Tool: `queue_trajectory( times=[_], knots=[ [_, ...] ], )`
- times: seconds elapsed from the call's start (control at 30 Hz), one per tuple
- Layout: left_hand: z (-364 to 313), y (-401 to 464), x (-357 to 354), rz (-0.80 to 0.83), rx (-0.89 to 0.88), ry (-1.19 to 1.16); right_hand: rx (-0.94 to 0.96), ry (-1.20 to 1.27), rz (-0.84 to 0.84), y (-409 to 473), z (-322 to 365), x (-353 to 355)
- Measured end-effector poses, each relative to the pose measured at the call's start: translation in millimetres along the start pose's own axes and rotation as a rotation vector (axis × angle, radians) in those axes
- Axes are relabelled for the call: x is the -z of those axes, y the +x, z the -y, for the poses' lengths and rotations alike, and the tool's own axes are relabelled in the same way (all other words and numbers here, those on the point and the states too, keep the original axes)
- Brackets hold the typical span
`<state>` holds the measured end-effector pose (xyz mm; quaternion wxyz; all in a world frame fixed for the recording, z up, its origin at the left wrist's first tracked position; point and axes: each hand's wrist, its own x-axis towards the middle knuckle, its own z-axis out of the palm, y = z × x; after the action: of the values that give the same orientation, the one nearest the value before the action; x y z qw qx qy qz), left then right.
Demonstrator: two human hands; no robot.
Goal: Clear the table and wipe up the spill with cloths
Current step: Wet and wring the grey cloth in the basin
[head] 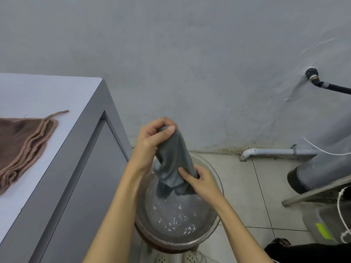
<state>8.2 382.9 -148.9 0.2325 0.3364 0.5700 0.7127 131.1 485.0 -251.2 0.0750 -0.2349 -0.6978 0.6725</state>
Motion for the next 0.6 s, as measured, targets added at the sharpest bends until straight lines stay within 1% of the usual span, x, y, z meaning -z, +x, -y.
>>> queue_trajectory(
  times=[0.03,0.1,0.13,0.2,0.23,0.27,0.33,0.4,0.43,0.5,0.6],
  knots=[
    [4,-1,2,-0.002,0.023,0.045,0.026,0.030,-0.028,0,4,1],
    [23,-4,7,0.023,0.121,0.244,0.079,-0.052,-0.117,5,7,3],
    [39,-6,11,0.050,0.188,0.391,0.080,-0.151,-0.164,10,3,3],
    [76,-10,18,0.116,0.314,0.759,0.034,-0.408,-0.231,21,-16,2],
    [97,-14,21,0.162,0.371,0.911,-0.011,-0.511,-0.218,27,-30,0],
    [117,-20,22,0.209,0.432,1.006,-0.061,-0.594,-0.180,30,-44,-3],
    [152,-36,21,0.291,0.543,1.068,-0.182,-0.746,-0.066,29,-68,-12],
    [178,-54,18,0.301,0.580,1.077,-0.268,-0.843,0.050,23,-88,-19],
    [188,-61,18,0.277,0.573,1.095,-0.295,-0.879,0.069,21,-93,-23],
    [198,-73,15,0.249,0.537,1.214,-0.311,-0.986,0.102,17,-95,-29],
    [201,-80,7,0.275,0.487,1.393,-0.335,-1.161,0.139,12,-91,-34]
  ],
)
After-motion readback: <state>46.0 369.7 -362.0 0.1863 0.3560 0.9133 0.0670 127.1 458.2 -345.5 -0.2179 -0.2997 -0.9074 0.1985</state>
